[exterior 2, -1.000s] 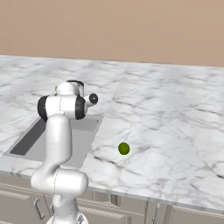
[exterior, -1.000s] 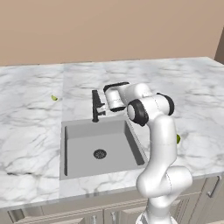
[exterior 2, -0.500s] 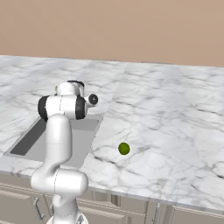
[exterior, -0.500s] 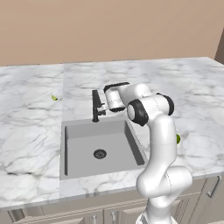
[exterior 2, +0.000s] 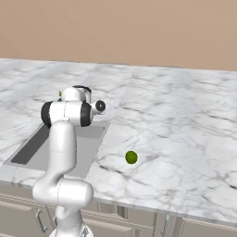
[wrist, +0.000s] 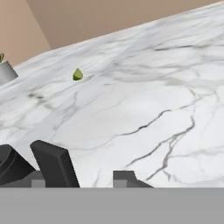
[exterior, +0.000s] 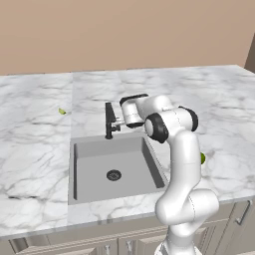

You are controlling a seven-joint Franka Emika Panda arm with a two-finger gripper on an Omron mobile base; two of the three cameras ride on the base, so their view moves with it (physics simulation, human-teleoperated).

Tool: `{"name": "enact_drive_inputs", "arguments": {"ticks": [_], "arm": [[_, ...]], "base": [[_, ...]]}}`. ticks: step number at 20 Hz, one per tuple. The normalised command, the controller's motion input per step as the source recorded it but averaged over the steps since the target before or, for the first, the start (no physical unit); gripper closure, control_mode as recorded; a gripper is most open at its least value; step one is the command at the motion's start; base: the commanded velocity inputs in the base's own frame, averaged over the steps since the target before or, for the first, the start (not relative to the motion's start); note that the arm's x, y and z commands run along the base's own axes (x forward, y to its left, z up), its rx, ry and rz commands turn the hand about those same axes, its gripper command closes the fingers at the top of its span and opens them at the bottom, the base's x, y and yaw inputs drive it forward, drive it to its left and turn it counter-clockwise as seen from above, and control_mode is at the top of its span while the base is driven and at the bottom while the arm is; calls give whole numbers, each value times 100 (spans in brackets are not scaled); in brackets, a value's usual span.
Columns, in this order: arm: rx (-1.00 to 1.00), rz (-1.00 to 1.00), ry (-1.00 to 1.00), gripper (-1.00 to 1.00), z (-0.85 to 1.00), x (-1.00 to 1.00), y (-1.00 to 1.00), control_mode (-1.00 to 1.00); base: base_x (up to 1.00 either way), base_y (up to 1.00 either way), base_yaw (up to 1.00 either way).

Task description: Turn on the sink faucet. Then move the lime from the counter to the sink. Turn off the sink. Move the vegetable from the sink to the pot next to the stove. Finally move the pot to the front left burner.

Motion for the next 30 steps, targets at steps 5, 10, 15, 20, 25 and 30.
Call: {"name": "enact_drive_inputs", "arguments": {"ticks": [5, 10, 15, 20, 25, 30], "arm": [[4, -5, 8, 100, -52, 0, -55, -100], [4, -6, 9, 100, -50, 0, -56, -100], [5, -4, 6, 100, -51, 0, -66, -100], [5, -3, 4, 100, -57, 0, -73, -100], [4, -2, 5, 100, -60, 0, -73, -100], [3, -3, 6, 100, -62, 0, -75, -100]], "base": [[0, 0, 0], [0, 0, 0], [0, 0, 0], [0, 0, 0], [0, 0, 0], [0, 0, 0]]}}
